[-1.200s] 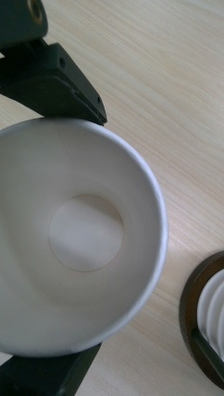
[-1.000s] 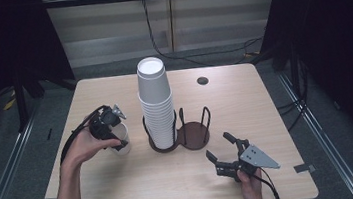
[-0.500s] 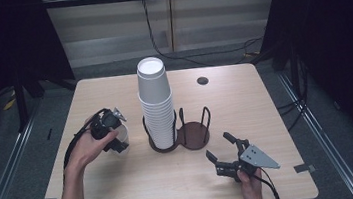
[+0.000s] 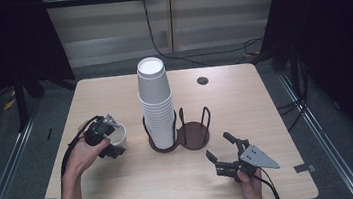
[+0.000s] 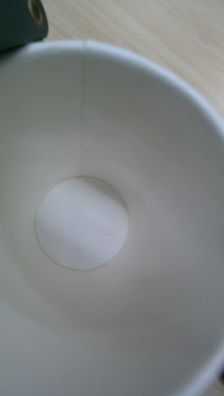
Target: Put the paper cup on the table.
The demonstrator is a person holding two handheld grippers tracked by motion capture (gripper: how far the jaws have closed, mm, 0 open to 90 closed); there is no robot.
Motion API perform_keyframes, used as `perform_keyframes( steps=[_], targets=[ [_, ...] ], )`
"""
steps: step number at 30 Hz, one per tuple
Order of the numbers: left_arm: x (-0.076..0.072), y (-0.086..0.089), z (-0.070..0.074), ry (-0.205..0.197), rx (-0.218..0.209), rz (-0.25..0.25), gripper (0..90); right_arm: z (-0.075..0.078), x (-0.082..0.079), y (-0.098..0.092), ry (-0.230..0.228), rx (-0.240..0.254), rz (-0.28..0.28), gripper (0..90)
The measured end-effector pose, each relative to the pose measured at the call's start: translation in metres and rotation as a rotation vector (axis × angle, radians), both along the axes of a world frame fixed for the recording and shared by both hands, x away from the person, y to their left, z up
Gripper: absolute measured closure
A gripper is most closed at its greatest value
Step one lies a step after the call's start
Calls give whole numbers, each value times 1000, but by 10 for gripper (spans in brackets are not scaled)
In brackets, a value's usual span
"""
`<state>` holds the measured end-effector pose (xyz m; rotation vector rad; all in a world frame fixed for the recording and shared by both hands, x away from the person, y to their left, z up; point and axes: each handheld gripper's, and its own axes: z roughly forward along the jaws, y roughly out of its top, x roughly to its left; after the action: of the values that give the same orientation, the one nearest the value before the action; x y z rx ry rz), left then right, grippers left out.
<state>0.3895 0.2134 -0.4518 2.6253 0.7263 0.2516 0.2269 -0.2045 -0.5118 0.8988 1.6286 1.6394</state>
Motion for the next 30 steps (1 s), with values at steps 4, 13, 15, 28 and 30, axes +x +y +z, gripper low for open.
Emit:
perform_keyframes(
  steps=[4,13,15,28,30],
  targets=[
    [-3,7,-3,-11,-29,7,67,0,0,0,0,0,0,132],
    [-11,27,-12,5,-130,34,159,0,0,0,0,1,4,132],
    [-14,31,-13,-1,-158,52,159,0,0,0,-1,1,4,132],
    [-40,47,-5,-112,-327,126,160,0,0,0,0,2,7,132],
    [-43,47,-3,-134,-351,140,159,0,0,0,0,2,7,131]
  ],
)
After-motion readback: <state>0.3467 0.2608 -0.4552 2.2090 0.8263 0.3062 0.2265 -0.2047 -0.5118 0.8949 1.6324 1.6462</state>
